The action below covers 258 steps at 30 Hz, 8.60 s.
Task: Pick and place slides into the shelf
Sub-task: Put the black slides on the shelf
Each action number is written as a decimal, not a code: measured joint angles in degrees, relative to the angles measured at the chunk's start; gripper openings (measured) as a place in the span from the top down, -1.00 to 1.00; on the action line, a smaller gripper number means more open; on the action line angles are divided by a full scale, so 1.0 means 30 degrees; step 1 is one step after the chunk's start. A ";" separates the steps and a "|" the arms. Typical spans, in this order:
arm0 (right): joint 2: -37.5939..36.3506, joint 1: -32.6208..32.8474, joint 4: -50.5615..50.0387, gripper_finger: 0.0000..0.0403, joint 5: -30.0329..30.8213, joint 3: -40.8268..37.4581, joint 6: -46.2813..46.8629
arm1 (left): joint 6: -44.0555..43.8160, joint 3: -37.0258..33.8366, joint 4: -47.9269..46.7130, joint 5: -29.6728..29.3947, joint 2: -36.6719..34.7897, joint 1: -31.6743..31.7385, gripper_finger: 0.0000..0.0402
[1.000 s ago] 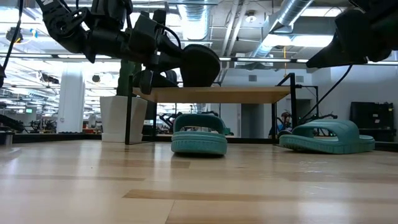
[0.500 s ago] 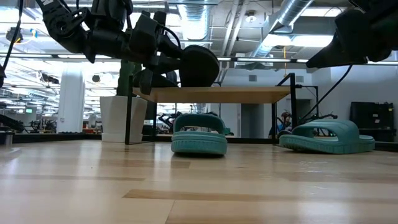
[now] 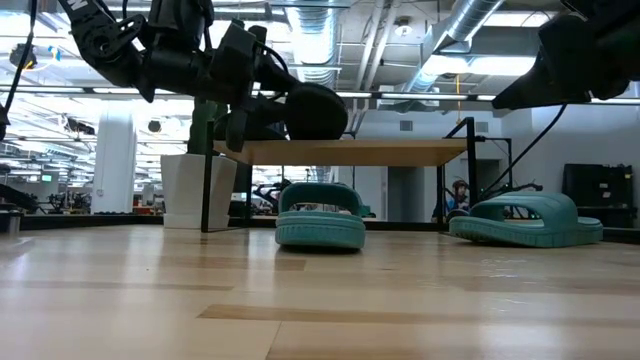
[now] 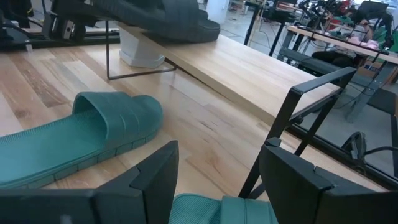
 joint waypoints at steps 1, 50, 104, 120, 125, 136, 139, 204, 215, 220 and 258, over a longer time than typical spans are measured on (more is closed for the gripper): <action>0.0000 0.0000 0.0000 -0.04 -0.0007 0.0000 0.0000 | -0.0130 0.0000 -0.0007 -0.0020 0.0000 0.0000 0.02; 0.0000 0.0000 0.0000 -0.04 -0.0372 0.0000 -0.0146 | -0.1477 0.0007 -0.1647 -0.3753 -0.0015 -0.1783 -0.15; -0.0007 0.0124 0.2994 -0.04 -0.0539 0.0007 -0.0153 | -2.0742 0.0036 0.0418 -0.4241 -0.3126 -1.3460 0.02; 0.0000 -0.0954 0.2936 -0.04 -0.1030 0.0007 -0.0197 | -2.1509 0.0036 -0.2722 -0.3637 -0.3075 -0.7936 0.99; -0.0007 -0.0947 0.2921 -0.04 -0.2846 0.0007 -0.0204 | -2.2150 0.0036 -0.3092 -0.2371 -0.3075 -0.5573 1.00; -0.0007 -0.0874 0.2871 -0.04 -0.3038 0.0015 -0.0204 | -2.5323 0.0303 -0.0737 -0.0747 0.0864 -0.4150 1.00; -0.0007 -0.0874 0.2824 -0.04 -0.3038 0.0015 -0.0204 | -2.5493 0.1416 -0.2038 -0.0730 0.1759 -0.4293 1.00; -0.0007 -0.0918 0.2338 -0.04 -0.4510 0.0015 -0.1655 | -2.0605 1.4870 -2.7004 -0.5966 0.3542 -0.3103 1.00; -0.0007 -0.0918 0.2324 -0.04 -0.4510 0.0015 -0.1661 | -2.0281 1.4863 -2.7565 -0.6987 0.3180 -0.2840 1.00; -0.0007 -0.0918 0.2320 -0.04 -0.4510 0.0015 -0.1658 | -2.0499 1.4863 -2.7799 -0.6987 0.3147 -0.2761 1.00; 0.0007 -0.0918 0.2195 -0.04 -0.4510 0.0005 -0.1654 | -1.5447 3.1882 -3.7477 -0.2473 0.9998 0.0502 1.00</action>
